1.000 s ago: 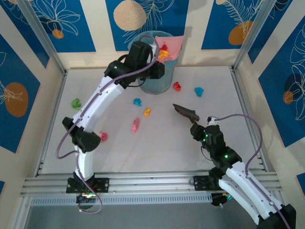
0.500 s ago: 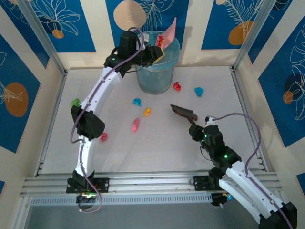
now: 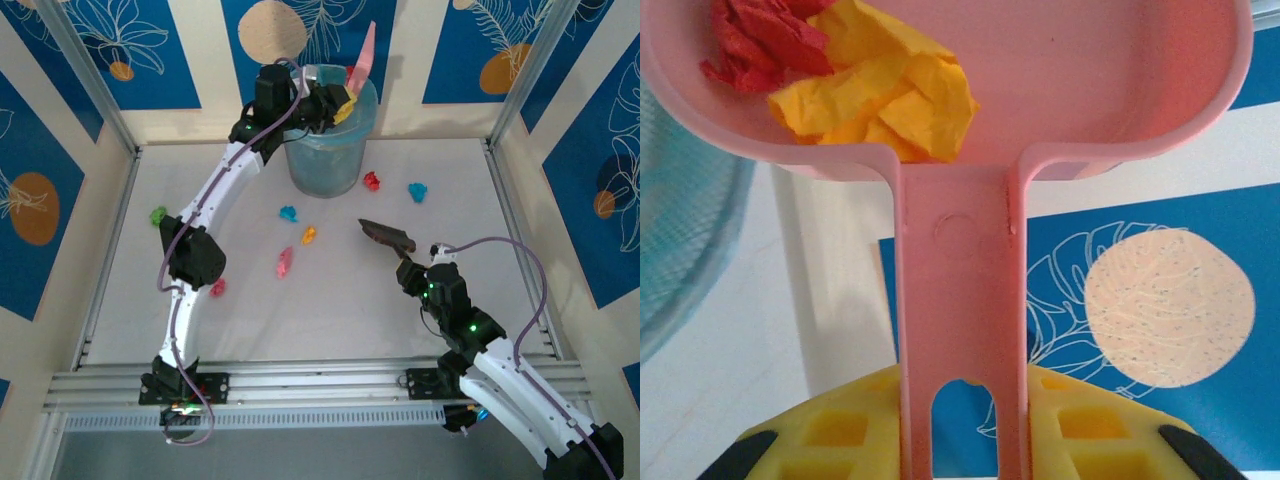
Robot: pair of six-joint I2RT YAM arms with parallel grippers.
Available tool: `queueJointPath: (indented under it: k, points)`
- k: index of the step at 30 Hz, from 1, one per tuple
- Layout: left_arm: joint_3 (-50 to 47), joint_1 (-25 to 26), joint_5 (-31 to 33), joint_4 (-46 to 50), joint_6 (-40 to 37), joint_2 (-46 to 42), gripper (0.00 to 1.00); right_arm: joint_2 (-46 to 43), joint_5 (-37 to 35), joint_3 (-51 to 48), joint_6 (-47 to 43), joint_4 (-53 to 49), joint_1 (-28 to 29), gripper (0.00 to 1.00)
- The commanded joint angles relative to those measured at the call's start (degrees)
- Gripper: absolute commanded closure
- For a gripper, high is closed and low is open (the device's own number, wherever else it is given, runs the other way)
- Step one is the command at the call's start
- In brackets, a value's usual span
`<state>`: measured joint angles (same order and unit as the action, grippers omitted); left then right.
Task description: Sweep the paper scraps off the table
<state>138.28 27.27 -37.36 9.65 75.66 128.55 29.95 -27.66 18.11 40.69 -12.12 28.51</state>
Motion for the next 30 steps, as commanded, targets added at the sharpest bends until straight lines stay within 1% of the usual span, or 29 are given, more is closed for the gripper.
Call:
queueJointPath:
  k: [1, 4, 10, 13, 18, 22, 30]
  points:
    - [0.53, -0.67, -1.75, -6.97, 4.62, -0.02, 1.0, -0.08, -1.79, -0.53, -0.89, 3.43, 0.41, 1.0]
    - [-4.04, -0.55, -1.66, -11.81, 7.47, -2.03, 1.0, 0.23, -2.09, -0.57, -0.96, 3.47, 0.4, 1.0]
    - [-14.76, -0.94, -0.22, -19.64, 10.59, -6.8, 1.0, 0.54, -2.47, -0.59, -0.88, 3.55, 0.37, 1.0]
    - [-19.43, -1.12, 0.97, -25.22, 14.53, -8.08, 1.0, 0.84, -2.55, -0.53, -0.9, 3.66, 0.4, 1.0]
    - [-20.53, -1.2, 1.9, -27.59, 16.3, -8.74, 1.0, 1.28, -2.41, -0.44, -1.03, 3.76, 0.45, 1.0]
    - [-24.28, -1.24, 3.95, -33.74, 20.35, -9.58, 1.0, 1.55, -2.54, -0.38, -1.13, 3.8, 0.5, 1.0]
    - [-29.41, -1.34, 7.78, -40.49, 23.66, -11.42, 1.0, 2.07, -2.62, -0.38, -1.23, 4.07, 0.49, 1.0]
